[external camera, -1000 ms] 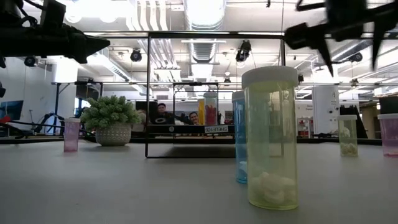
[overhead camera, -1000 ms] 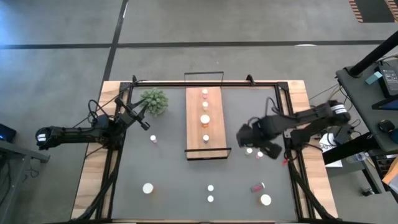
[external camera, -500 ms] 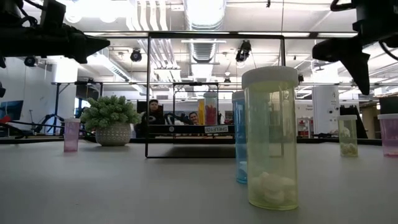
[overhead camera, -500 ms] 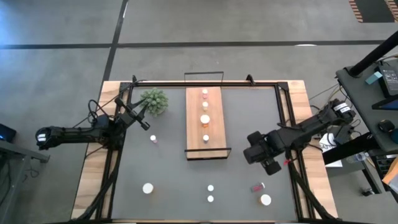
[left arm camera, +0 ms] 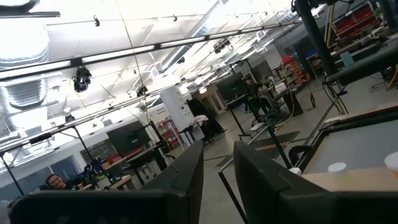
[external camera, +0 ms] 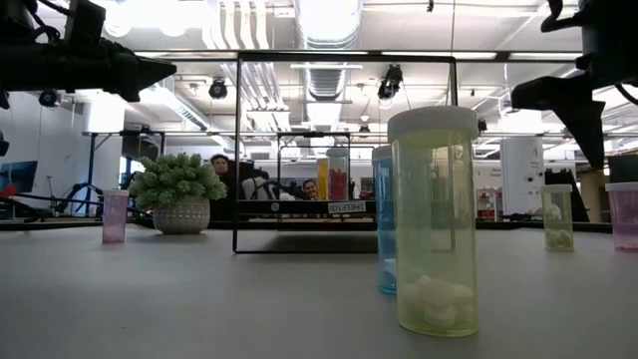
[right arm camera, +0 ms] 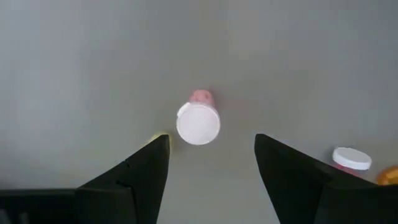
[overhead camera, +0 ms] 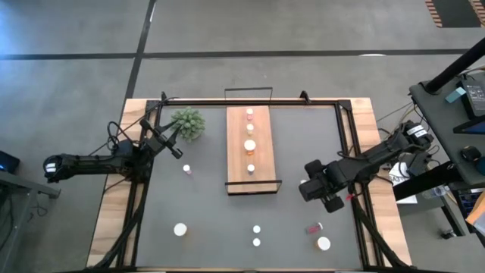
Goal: Pick and place medicine bottles onto shelf by color
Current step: Put the right pink pill bottle aligned with the other pink pill bottle on the shelf
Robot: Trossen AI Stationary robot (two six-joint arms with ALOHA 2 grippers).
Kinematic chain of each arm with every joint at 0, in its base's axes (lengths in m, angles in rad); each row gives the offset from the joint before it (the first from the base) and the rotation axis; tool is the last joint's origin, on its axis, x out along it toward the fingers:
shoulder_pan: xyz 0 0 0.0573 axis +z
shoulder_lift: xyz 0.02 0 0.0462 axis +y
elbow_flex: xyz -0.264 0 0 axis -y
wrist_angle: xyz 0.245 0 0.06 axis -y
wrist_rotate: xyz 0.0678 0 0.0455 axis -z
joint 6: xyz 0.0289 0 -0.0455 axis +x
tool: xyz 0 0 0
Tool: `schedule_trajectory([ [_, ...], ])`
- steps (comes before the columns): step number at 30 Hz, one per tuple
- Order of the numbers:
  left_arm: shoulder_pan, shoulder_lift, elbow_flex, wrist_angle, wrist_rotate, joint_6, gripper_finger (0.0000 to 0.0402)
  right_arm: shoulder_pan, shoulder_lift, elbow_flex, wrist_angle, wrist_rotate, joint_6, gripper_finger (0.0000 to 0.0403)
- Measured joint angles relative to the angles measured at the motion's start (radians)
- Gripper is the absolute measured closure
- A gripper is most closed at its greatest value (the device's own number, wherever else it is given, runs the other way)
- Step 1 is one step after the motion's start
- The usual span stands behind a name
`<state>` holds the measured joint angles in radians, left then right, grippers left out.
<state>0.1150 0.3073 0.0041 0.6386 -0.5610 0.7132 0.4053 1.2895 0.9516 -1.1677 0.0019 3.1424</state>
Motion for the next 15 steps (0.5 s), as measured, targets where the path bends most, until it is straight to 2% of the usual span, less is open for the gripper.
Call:
schedule_trajectory([
  [11, 0.0, 0.0, 0.0, 0.0, 0.0, 0.0, 0.033, 0.0, 0.002, -0.045, 0.005, 0.015, 0.0, 0.0179],
  [15, 0.0, 0.0, 0.0, 0.0, 0.0, 0.0, 0.033, -0.002, 0.002, -0.07, 0.06, 0.026, -0.003, 0.0179],
])
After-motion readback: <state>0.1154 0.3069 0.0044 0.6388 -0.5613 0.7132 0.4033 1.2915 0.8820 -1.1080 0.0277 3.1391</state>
